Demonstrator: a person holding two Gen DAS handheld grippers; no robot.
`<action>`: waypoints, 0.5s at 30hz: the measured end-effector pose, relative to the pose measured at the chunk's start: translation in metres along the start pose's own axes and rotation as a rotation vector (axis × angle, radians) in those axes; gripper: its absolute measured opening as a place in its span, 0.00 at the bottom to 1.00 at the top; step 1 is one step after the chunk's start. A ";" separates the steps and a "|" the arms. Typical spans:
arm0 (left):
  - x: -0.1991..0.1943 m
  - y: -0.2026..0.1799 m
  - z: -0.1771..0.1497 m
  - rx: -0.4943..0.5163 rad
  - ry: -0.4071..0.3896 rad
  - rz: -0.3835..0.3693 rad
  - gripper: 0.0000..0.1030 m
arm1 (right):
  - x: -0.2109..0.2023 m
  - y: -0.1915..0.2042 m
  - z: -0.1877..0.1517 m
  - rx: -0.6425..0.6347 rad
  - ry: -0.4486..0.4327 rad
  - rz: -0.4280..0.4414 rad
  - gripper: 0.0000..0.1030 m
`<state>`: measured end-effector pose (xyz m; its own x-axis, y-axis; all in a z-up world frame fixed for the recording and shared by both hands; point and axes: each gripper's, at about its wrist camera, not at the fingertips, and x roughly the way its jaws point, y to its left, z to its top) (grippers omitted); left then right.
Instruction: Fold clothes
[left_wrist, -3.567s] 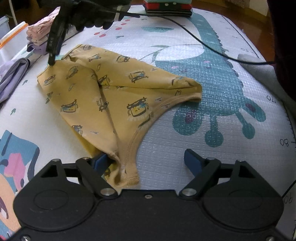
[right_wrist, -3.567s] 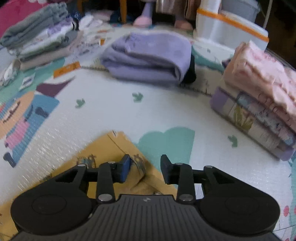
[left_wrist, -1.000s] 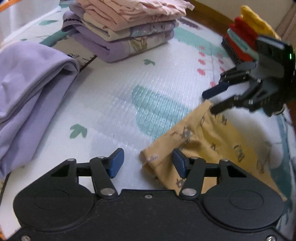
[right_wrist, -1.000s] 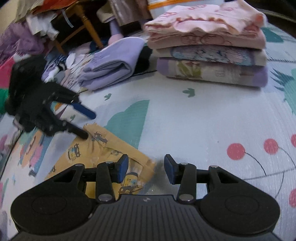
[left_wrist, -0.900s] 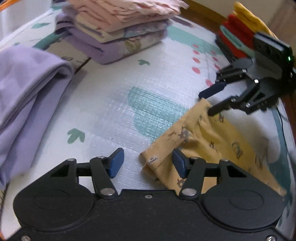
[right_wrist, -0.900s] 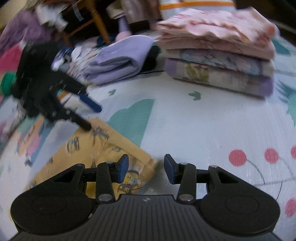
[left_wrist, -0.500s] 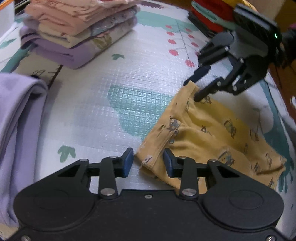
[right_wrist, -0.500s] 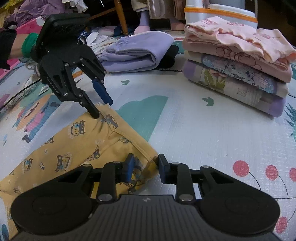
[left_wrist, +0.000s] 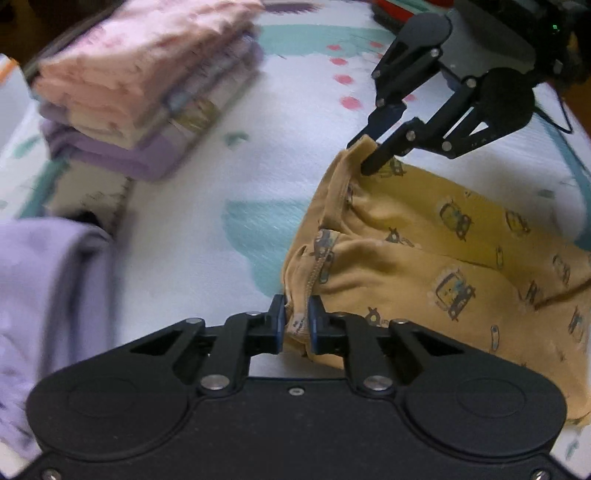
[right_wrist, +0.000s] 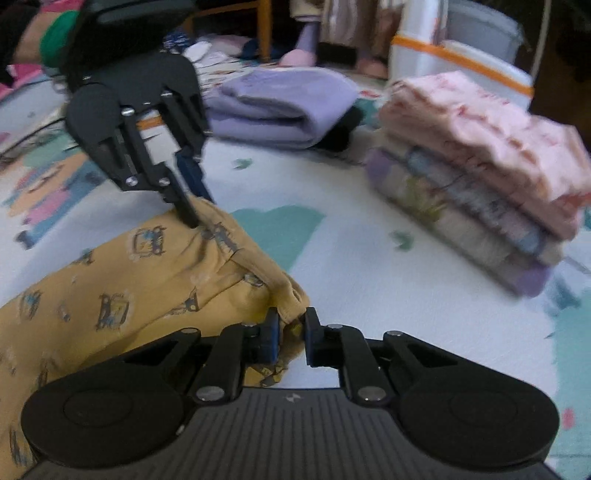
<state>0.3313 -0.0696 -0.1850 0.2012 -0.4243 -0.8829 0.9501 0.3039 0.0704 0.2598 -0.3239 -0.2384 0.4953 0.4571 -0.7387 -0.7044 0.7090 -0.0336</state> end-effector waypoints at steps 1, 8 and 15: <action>-0.004 -0.002 0.003 0.010 -0.021 0.038 0.10 | -0.001 -0.003 0.003 -0.009 -0.013 -0.032 0.15; -0.050 -0.054 0.007 0.172 -0.168 0.255 0.10 | -0.045 -0.003 0.015 -0.089 -0.140 -0.112 0.15; -0.080 -0.144 -0.019 0.406 -0.261 0.444 0.10 | -0.110 0.037 -0.001 -0.213 -0.222 -0.077 0.15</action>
<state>0.1742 -0.0636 -0.1333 0.5979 -0.5409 -0.5916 0.7675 0.1735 0.6171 0.1785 -0.3484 -0.1593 0.6337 0.5290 -0.5644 -0.7395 0.6283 -0.2415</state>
